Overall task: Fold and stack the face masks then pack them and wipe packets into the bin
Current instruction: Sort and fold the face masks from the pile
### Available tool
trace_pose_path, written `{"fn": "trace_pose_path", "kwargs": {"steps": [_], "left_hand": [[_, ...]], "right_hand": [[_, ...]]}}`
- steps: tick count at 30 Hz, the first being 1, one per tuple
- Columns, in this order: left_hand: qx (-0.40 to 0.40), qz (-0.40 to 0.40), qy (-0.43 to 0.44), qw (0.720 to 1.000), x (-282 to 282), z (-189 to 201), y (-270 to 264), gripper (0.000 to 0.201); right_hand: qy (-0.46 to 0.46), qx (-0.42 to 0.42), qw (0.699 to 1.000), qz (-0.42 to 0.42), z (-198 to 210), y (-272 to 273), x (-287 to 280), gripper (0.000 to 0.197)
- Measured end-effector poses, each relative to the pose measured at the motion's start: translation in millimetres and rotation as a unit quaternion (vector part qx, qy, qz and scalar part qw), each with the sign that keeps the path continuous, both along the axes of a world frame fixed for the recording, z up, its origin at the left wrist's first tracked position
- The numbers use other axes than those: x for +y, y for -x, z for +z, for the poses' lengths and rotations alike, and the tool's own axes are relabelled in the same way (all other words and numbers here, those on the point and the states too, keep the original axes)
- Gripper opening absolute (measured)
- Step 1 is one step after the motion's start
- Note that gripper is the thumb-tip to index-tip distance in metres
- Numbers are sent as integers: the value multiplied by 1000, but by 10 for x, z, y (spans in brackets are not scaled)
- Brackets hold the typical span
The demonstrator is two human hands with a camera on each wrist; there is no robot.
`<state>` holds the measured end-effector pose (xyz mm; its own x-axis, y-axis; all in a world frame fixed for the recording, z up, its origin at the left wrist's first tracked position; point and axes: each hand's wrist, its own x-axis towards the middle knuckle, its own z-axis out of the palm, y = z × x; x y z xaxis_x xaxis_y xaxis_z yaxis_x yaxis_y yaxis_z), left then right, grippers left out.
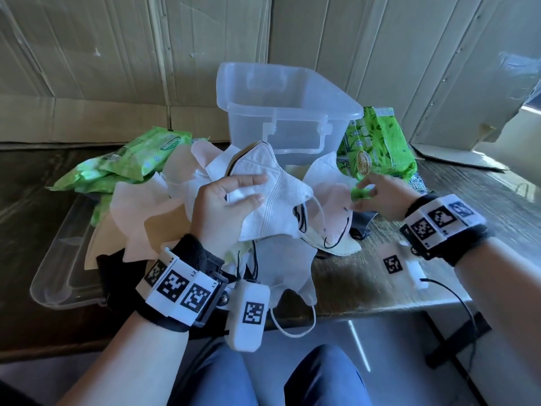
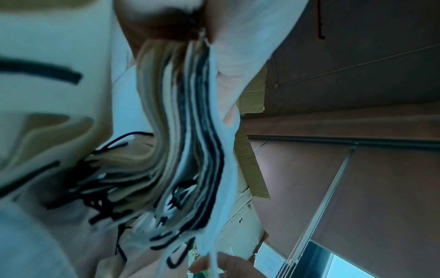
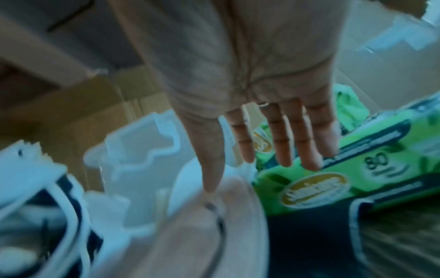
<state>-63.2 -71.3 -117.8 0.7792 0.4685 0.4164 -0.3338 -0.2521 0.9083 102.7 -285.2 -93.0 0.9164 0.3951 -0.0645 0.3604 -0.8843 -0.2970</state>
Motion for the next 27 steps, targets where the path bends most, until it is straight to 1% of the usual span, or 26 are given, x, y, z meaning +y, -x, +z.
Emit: {"fn": "trace_pose_path", "kwargs": {"steps": [1,2,3,4,6,7,11,12,14,15,17,19,21,23,25,27], "left_hand": [[5,-2,5,1000,-11,-8,-1,31],[9,-3,8,1000,-22,-15,-7,31],[11,-5,11,1000,-29,-22,-14,30],[12,-7,15,1000,-35,-29,-22,30],[14,-11,22,1000,-38,-40,-27,31],[14,-11,23,1000,-35,-42,-25,31],[13,-3,19,1000,-8,-41,-15,30],[13,-2,17,1000,-5,-41,-15,29],[13,-2,17,1000,-7,-42,-12,28],[14,-3,19,1000,-5,-46,-11,28],[15,3,18,1000,9,-58,-17,30],[19,9,12,1000,20,-62,-20,32],[31,0,1,1000,5,-55,-17,31],[46,-21,-8,999,-44,-15,10,28],[50,-46,-8,998,-124,38,26,28],[57,-65,-13,996,-215,86,21,28]], "right_hand": [[59,8,998,-7,-59,-19,13,58],[92,12,996,-8,-129,-46,38,61],[96,19,995,-7,-188,-67,69,62],[87,26,996,-6,-242,-91,92,58],[67,24,997,7,-299,-114,132,41],[65,22,998,13,-312,-117,154,39],[120,26,992,29,-327,-48,243,48],[135,27,990,28,-327,-39,259,45],[132,35,990,32,-299,-44,274,27],[114,44,992,34,-263,-46,270,19],[56,72,996,27,-147,-56,234,23],[-12,71,997,10,33,-41,178,27],[-110,37,993,-3,234,19,124,26],[-208,-14,978,-15,414,120,83,25],[-254,-60,965,-7,534,271,86,20],[-260,-87,962,19,581,451,151,17]]}}
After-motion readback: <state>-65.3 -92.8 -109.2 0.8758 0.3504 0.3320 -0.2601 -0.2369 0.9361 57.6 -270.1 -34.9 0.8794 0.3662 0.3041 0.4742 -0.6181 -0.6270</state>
